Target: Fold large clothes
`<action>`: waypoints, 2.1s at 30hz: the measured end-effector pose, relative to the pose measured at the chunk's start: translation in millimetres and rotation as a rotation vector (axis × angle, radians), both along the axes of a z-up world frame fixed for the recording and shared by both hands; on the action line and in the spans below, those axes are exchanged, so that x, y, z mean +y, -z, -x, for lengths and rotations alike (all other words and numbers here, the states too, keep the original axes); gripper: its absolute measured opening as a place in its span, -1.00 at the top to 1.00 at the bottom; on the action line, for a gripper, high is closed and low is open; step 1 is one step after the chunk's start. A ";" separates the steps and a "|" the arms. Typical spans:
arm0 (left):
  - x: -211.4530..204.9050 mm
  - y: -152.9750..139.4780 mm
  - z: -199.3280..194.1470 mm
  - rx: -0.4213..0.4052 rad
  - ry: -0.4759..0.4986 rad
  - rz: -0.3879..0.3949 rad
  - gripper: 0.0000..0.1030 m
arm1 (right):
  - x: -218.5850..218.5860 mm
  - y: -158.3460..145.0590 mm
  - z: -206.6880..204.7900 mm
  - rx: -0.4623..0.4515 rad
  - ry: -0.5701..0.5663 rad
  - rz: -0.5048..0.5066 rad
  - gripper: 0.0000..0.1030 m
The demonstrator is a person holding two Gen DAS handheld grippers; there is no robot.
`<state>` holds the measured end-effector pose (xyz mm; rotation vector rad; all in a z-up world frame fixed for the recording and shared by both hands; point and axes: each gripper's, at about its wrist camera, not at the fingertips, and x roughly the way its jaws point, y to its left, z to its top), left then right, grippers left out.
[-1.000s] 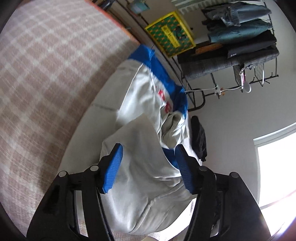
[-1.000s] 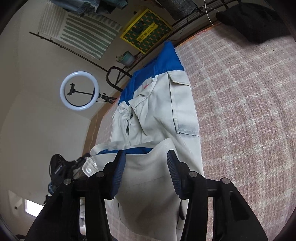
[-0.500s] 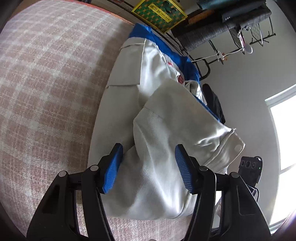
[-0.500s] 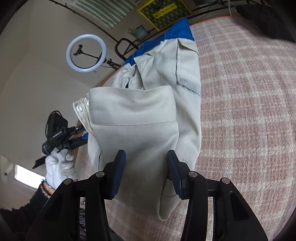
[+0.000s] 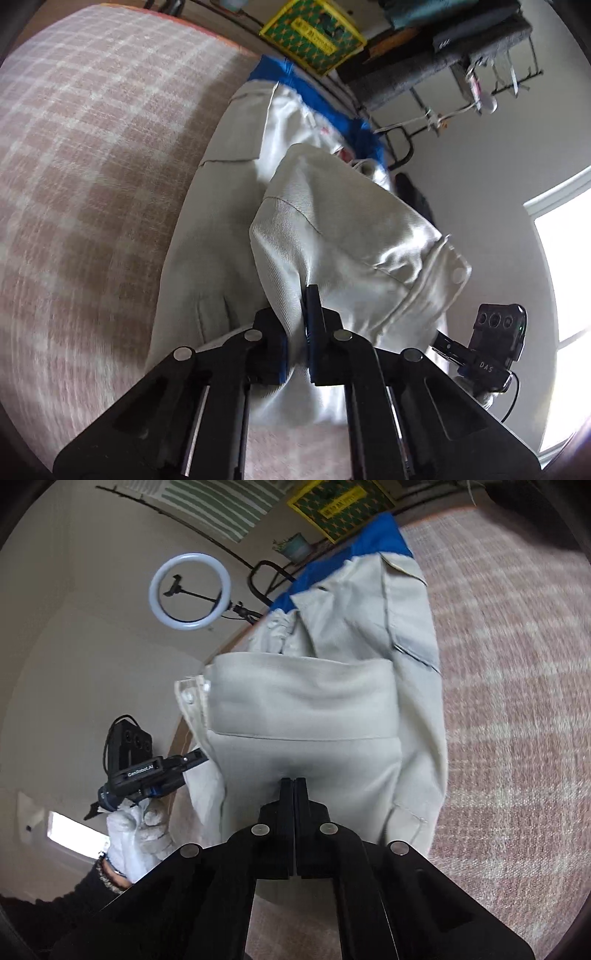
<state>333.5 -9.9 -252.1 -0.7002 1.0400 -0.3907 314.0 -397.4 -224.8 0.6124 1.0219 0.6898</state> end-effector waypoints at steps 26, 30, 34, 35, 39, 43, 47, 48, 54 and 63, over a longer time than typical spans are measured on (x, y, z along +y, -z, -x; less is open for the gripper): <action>1.0 40.0 -33.4 0.070 0.032 0.051 0.48 | -30.0 47.3 -7.1 0.126 -0.013 0.007 0.05; -0.1 37.9 -33.0 0.068 0.032 0.033 0.68 | -36.7 51.1 -7.7 0.131 0.005 -0.063 0.42; -1.6 34.7 -30.0 0.056 0.037 0.018 0.71 | -48.7 52.9 -2.4 0.116 0.015 -0.039 0.45; -1.4 34.9 -30.2 0.057 0.036 0.018 0.71 | -51.6 55.1 -3.4 0.125 0.028 -0.040 0.39; -1.6 35.8 -31.4 0.064 0.031 0.027 0.71 | -51.1 59.7 -9.8 0.141 0.016 -0.074 0.25; -0.1 37.6 -31.0 0.074 0.020 0.036 0.71 | -32.9 57.6 -16.5 0.135 -0.013 -0.171 0.24; 0.5 37.1 -28.6 0.068 0.023 0.031 0.72 | -31.0 46.6 -14.2 0.096 -0.030 -0.185 0.30; 0.7 38.2 -28.9 0.072 0.018 0.036 0.72 | -32.0 49.2 -15.6 0.106 -0.015 -0.158 0.27; 6.2 23.6 -10.8 0.075 -0.073 0.039 0.85 | -21.8 38.1 -14.0 0.086 0.050 -0.065 0.82; -13.5 28.8 -22.1 -0.012 -0.023 -0.192 0.75 | 2.6 22.9 -13.8 0.016 0.071 0.320 0.89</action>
